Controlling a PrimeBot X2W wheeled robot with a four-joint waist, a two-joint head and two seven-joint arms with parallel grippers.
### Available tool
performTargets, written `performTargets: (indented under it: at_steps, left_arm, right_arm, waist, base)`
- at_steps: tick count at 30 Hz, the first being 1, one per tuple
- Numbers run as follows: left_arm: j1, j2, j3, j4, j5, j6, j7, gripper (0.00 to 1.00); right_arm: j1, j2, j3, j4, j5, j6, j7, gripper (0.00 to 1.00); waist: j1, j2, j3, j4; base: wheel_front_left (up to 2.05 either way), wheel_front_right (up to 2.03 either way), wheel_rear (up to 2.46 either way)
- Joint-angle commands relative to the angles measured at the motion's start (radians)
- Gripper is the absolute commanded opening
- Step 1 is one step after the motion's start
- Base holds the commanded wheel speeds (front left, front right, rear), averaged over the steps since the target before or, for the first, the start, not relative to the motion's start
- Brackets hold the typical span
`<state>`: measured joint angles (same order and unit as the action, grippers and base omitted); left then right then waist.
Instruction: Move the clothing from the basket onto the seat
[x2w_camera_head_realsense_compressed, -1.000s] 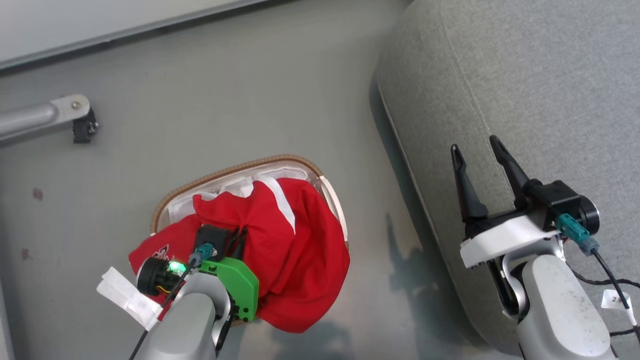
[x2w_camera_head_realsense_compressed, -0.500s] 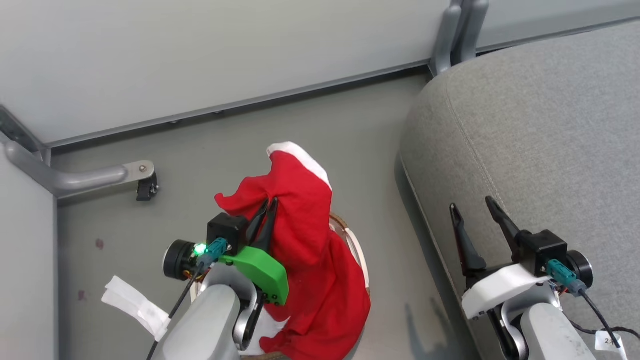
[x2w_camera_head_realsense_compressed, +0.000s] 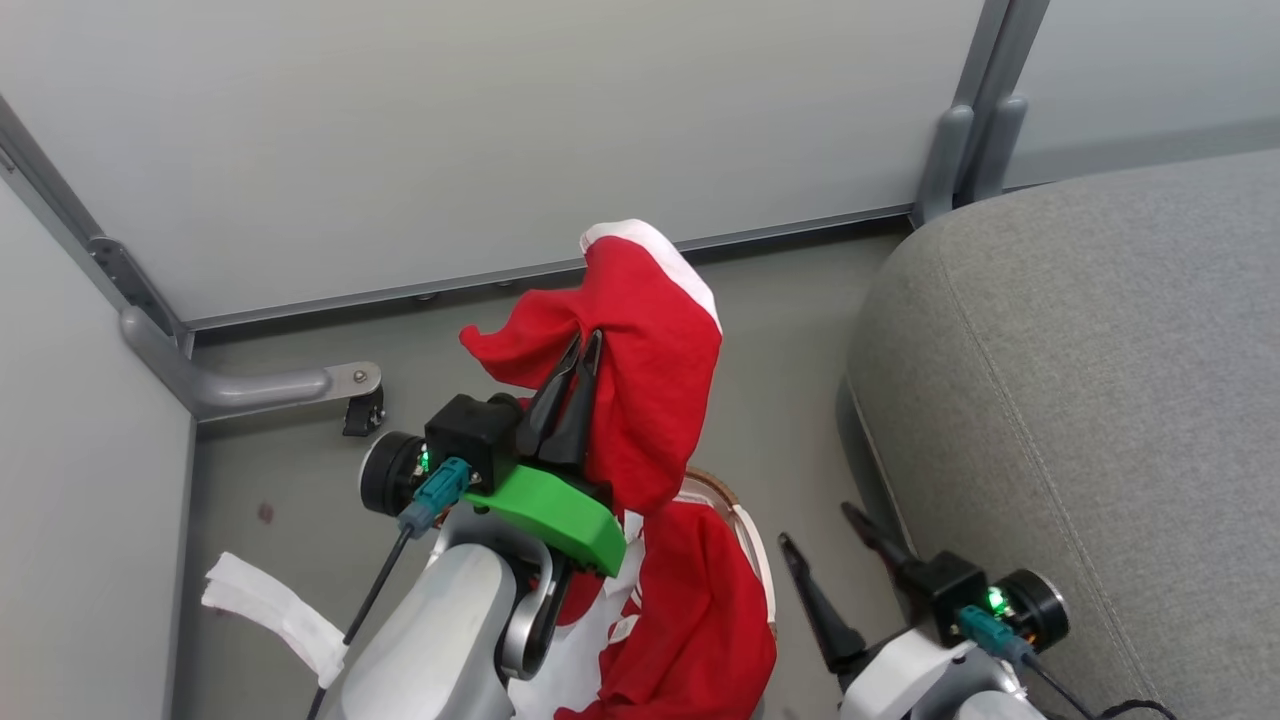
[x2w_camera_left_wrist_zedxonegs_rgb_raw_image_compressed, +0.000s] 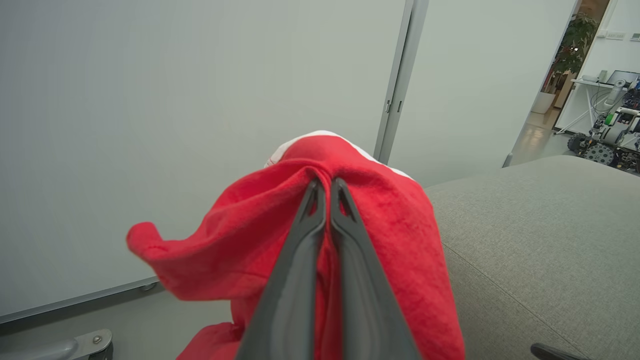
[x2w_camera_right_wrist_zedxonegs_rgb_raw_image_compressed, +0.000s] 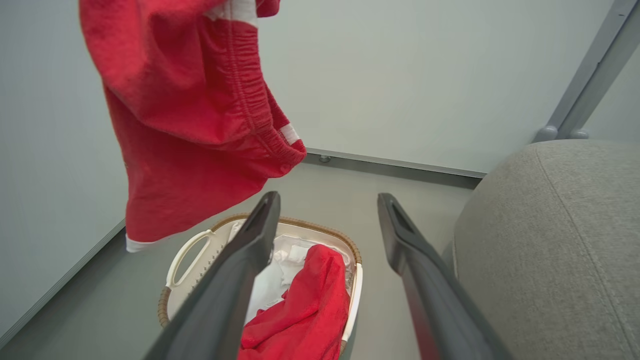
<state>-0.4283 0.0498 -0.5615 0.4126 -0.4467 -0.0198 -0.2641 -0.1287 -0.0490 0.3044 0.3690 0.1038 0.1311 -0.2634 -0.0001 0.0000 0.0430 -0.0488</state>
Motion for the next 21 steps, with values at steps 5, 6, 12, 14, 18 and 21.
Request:
performTargets:
  at_steps: [5,6,12,14,18,21]
  left_arm:
    - [0.009,0.002,-0.034,-0.022,-0.023,0.014,-0.001,0.00]
    - [0.008,0.002,-0.038,-0.024,-0.025,0.014,-0.001,0.00]
    - [-0.003,0.002,-0.073,-0.030,-0.042,0.024,-0.001,0.00]
    - [-0.013,0.002,-0.085,-0.029,-0.046,0.025,-0.001,0.00]
    - [-0.027,0.002,-0.112,-0.030,-0.057,0.027,-0.001,0.00]
    - [-0.037,0.002,-0.131,-0.031,-0.068,0.029,-0.001,0.00]
  right_arm:
    - [-0.065,-0.007,0.152,0.020,0.055,-0.001,-0.002,1.00]
    - [-0.079,-0.007,0.177,0.020,0.070,-0.001,-0.002,1.00]
    - [-0.168,-0.006,0.271,0.047,0.141,-0.001,-0.002,1.00]
    - [-0.199,-0.006,0.285,0.062,0.147,-0.001,-0.002,1.00]
    - [-0.244,-0.005,0.319,0.071,0.179,-0.001,-0.002,1.00]
    - [-0.269,-0.005,0.337,0.078,0.200,-0.001,-0.002,0.97]
  waist:
    - [0.0001,0.0000,-0.008,0.033]
    - [0.0001,0.0000,-0.007,0.036]
    - [0.0001,0.0000,-0.001,0.059]
    - [0.0001,0.0000,0.003,0.067]
    - [0.0001,0.0000,0.014,0.084]
    - [0.0001,0.0000,0.020,0.095]
  base:
    - [0.00,0.00,0.00]
    - [0.00,0.00,0.00]
    - [0.00,0.00,0.00]
    - [0.00,0.00,0.00]
    - [0.00,0.00,0.00]
    - [0.00,0.00,0.00]
